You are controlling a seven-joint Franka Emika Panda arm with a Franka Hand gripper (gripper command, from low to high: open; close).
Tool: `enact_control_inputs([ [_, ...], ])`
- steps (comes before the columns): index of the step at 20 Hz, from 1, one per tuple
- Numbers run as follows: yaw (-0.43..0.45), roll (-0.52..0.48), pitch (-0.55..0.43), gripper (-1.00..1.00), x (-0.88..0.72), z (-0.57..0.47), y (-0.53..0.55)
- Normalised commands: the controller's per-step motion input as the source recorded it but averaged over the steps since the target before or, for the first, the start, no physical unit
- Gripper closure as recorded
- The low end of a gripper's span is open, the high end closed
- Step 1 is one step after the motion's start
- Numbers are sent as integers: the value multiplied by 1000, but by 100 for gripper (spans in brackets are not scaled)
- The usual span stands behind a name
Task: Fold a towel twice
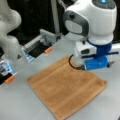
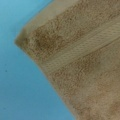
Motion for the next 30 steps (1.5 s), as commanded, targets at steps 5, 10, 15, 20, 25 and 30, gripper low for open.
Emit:
enact_control_inputs([
  [5, -56, -246, 223, -100, 458, -16, 184],
  [10, -29, -264, 153, -100, 450, -8, 150],
  [15, -50, -280, 104, -100, 414, -62, 160],
  [20, -89, -308, 118, -100, 384, -116, 208],
  [25, -135, -354, 123, -100, 356, -105, 238],
  [30, -40, -304, 103, -100, 298, -107, 228],
])
